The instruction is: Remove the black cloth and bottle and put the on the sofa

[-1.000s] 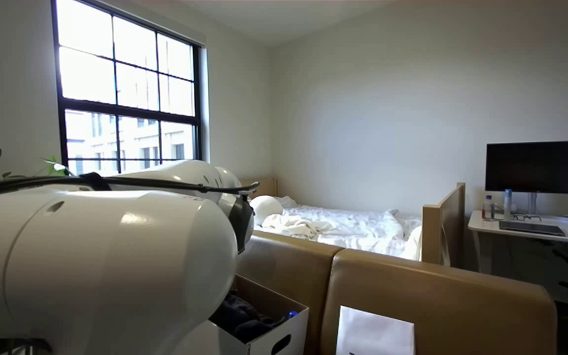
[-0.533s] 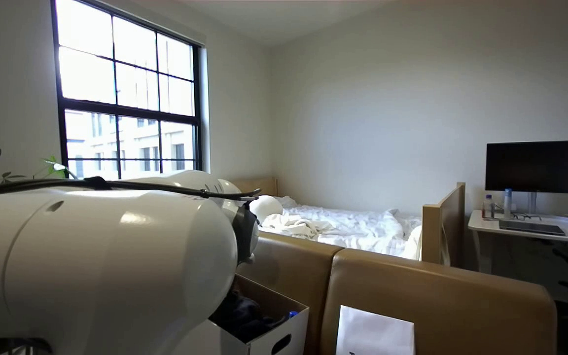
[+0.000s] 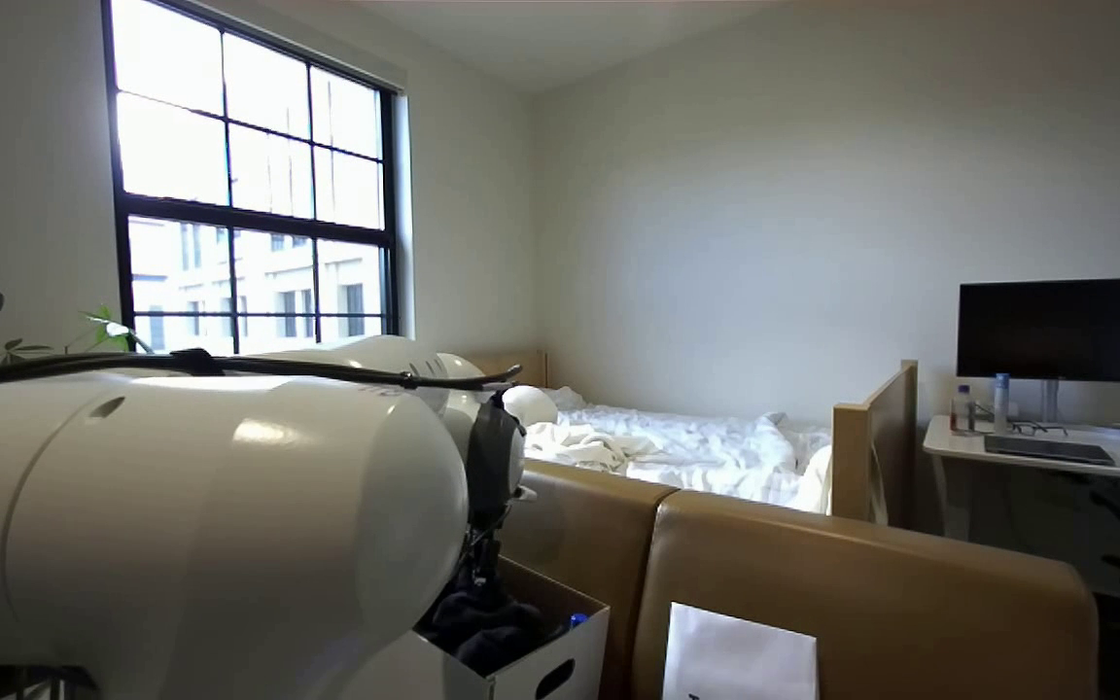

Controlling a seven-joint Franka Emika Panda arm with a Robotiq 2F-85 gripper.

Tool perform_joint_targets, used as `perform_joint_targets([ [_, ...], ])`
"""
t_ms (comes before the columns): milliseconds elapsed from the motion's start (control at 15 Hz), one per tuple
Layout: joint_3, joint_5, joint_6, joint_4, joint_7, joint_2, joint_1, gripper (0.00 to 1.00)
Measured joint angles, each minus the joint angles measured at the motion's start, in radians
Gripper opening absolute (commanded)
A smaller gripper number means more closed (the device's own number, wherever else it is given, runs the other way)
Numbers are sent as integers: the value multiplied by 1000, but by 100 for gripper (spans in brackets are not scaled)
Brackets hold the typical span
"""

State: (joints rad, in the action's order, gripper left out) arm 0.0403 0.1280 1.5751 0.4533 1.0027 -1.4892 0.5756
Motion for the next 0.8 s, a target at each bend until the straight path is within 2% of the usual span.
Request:
perform_joint_targets([
  [200, -19, -25, 115, 0, 46, 0, -13, 20],
  [400, -32, -48, 145, -5, 86, 1, -21, 2],
  [800, -20, -51, 194, -35, 112, 3, -14, 1],
])
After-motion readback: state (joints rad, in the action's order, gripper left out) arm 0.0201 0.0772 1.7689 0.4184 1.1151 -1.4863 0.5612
